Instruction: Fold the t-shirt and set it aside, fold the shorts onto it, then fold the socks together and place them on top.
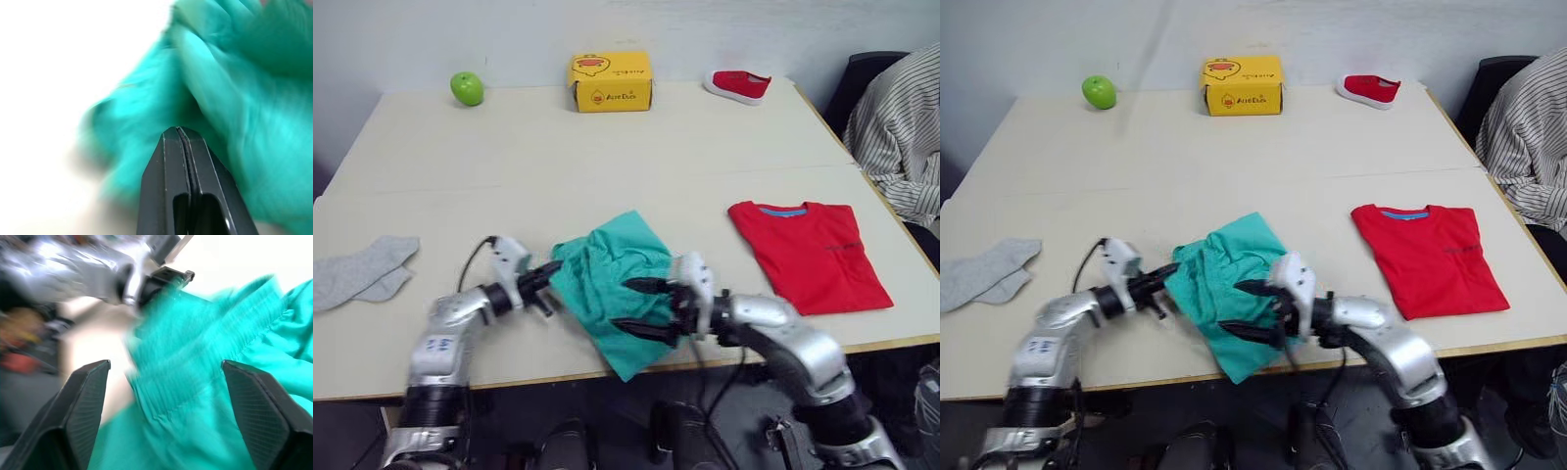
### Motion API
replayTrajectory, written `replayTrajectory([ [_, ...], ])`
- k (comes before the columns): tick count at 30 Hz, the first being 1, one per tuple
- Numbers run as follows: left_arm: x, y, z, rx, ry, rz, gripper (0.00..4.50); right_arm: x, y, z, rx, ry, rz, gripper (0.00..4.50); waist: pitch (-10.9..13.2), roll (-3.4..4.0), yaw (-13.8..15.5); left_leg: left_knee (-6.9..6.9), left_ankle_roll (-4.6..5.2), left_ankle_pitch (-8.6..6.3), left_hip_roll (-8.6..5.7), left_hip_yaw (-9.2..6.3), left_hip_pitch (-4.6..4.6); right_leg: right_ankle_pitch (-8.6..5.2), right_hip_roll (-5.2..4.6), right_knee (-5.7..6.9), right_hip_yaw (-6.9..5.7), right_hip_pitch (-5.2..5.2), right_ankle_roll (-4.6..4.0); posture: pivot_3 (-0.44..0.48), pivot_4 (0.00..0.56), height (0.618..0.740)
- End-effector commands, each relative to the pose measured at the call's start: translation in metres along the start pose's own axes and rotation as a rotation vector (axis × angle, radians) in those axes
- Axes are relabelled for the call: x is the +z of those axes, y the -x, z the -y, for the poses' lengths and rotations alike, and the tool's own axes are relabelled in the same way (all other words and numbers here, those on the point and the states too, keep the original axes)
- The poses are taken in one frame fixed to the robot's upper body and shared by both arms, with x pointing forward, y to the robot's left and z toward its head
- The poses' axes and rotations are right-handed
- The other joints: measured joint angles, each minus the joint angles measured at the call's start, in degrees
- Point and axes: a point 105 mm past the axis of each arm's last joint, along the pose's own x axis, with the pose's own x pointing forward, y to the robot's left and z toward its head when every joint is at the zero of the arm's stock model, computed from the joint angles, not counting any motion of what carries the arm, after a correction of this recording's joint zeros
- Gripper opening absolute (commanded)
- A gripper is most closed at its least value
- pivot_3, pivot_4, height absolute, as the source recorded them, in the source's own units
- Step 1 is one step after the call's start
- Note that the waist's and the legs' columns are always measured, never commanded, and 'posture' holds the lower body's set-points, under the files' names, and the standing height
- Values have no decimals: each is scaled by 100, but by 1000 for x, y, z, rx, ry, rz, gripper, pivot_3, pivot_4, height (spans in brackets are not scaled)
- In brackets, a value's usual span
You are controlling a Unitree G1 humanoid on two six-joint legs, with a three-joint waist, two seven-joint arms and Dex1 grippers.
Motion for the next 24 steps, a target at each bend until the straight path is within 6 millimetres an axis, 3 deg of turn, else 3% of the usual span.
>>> replayTrajectory([
  [1, 38, 16, -1, -66, -48, 109, 0, 27, 20, -13, 159, -62, 63, 3509, 7, 6, 7, 0, 0, -1, -1, -2, 2, -1, -2, 1, 0, 0, -2, 0, 150, 740],
  [4, 65, 11, 13, -183, -67, 170, 0, 36, 25, 23, 36, -12, 109, 2886, 12, 3, 48, 0, 0, -4, -4, -7, 1, -1, -6, 1, 1, 3, -3, 0, 150, 740],
  [6, 72, -2, 34, -276, -93, 170, 0, 31, 21, 43, -11, 88, 92, 2206, 12, 3, 75, 1, -2, -2, -10, -4, 1, 1, -4, 3, -1, 2, -1, 0, 150, 740],
  [9, 63, -21, 64, -359, -121, 133, 0, 17, 8, 62, -4, 237, 16, 1112, 16, 10, 80, -1, -33, 10, -12, 12, 4, 2, 2, 2, -1, 2, 1, 0, 150, 740],
  [12, 41, -35, 82, -375, -122, 67, 0, 8, -8, 81, -5, 284, -2, 127, 20, 14, -6, -2, -37, 13, -17, 43, 7, 6, 16, 13, 4, 0, 8, 0, 150, 740],
  [16, 9, -48, 88, -319, -137, -45, 0, -9, -29, 101, -4, 360, -70, 23, 30, 21, -79, -1, -42, 15, -15, 58, 10, 6, 31, 11, 14, -7, 8, 0, 150, 740],
  [18, -9, -50, 88, -286, -164, -125, 0, -7, -36, 116, -59, 370, -65, 23, 32, 23, -87, -1, -50, 21, -10, 56, 14, 5, 32, 14, 15, -7, 7, 0, 150, 740],
  [24, -23, -46, 83, -230, -137, -162, 0, 4, -36, 150, -259, 395, -36, 23, 33, 28, -120, 0, -54, 32, 5, 50, 23, 2, 13, 29, 23, -7, 1, 0, 150, 740],
])
